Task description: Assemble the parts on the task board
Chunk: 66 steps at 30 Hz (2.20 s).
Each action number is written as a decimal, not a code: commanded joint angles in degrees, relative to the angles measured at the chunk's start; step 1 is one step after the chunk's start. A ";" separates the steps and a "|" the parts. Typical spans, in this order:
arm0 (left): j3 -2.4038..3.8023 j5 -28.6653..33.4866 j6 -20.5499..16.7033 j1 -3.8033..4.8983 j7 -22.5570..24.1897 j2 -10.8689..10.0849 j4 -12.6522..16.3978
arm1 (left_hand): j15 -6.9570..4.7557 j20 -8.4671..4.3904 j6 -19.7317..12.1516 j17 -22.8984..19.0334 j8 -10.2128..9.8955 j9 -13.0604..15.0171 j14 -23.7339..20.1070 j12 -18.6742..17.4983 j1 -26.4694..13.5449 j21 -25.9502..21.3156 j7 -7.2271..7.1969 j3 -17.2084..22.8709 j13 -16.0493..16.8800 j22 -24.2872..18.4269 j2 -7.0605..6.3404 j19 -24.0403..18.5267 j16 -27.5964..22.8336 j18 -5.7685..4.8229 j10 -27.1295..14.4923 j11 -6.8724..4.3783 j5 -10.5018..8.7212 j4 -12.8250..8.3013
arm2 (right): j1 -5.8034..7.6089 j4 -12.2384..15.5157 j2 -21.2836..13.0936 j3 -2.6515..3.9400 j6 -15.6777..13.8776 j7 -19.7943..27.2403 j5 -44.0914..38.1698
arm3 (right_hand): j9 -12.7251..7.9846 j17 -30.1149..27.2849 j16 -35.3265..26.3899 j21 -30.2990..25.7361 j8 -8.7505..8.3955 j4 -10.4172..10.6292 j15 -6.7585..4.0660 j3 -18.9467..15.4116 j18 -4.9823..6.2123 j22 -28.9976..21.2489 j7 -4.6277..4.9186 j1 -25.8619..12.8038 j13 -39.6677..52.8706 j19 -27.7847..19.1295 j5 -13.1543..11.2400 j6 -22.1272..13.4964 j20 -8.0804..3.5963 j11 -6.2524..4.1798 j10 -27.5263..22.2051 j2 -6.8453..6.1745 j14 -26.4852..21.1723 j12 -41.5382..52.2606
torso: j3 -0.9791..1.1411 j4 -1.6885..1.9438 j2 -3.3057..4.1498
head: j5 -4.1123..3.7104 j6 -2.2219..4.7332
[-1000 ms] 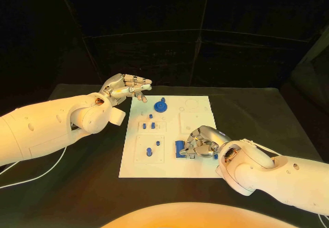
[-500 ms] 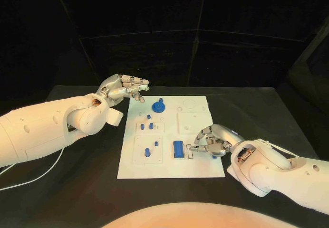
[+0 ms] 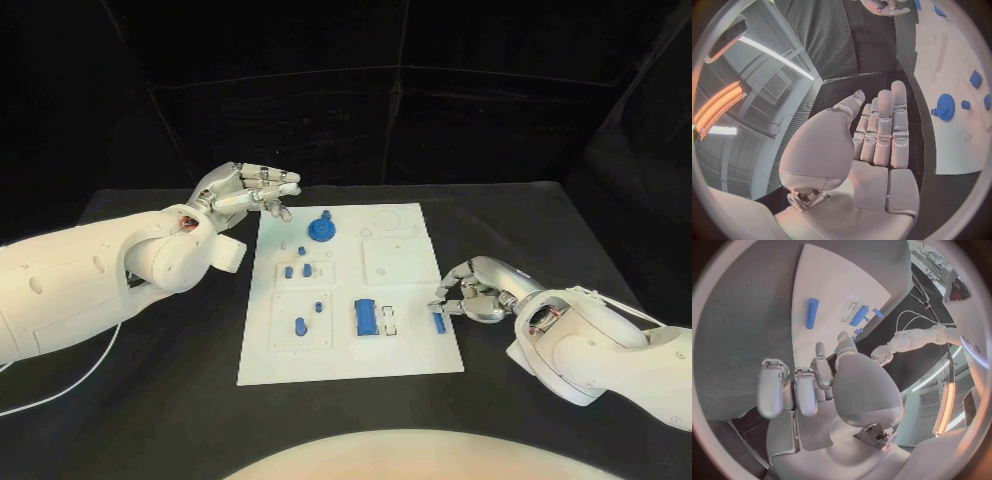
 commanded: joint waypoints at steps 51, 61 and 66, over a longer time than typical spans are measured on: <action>0.01 0.20 0.74 0.06 0.30 -0.22 0.23 | -0.03 0.13 -0.16 -0.07 0.51 -0.07 -0.62 0.33 0.09 -0.27 -0.15 -0.48 0.10 -0.14 0.45 0.33 0.26 1.16 -0.30 -0.20 -0.02 -0.07 | -0.14 -4.07 5.46 -0.06 15.66 -8.25 -14.95 | 0.81 11.88 0.54 0.78 -1.40 -7.04 -0.88 5.98 -0.82 2.40 -1.48 9.02 0.04 1.52 -2.36 4.86 -0.62 -1.22 -0.18 3.52 5.27 -1.21 | 0.00 0.30 0.04 | 0.59 -1.00; 0.00 0.20 0.78 0.06 0.31 -0.17 0.16 | -0.03 0.13 -0.16 -0.07 0.51 -0.07 -0.62 0.33 0.09 -0.27 -0.15 -0.48 0.10 -0.14 0.45 0.33 0.26 1.16 -0.30 -0.20 -0.02 -0.07 | -0.13 -2.78 5.30 -0.04 13.54 -8.46 -13.42 | 0.13 11.95 0.57 0.86 -3.92 -5.33 -1.02 13.38 -0.85 2.59 -1.68 5.32 0.36 1.60 4.30 5.97 -0.75 -1.41 0.24 3.09 5.28 -1.28 | 0.03 0.32 0.02 | 0.67 -0.98; -0.01 0.20 0.79 0.05 0.31 -0.11 0.11 | -0.03 0.13 -0.16 -0.07 0.51 -0.07 -0.62 0.33 0.09 -0.27 -0.15 -0.48 0.10 -0.14 0.45 0.33 0.26 1.16 -0.30 -0.20 -0.02 -0.07 | -0.11 -1.60 5.14 -0.03 10.66 -8.28 -12.68 | 0.10 12.20 0.71 1.05 -5.37 -4.34 -1.03 20.13 -0.92 2.95 -1.73 2.53 0.79 1.74 5.76 7.14 -0.77 -1.50 0.73 0.11 5.34 -1.08 | 0.01 0.31 0.07 | 0.78 -1.01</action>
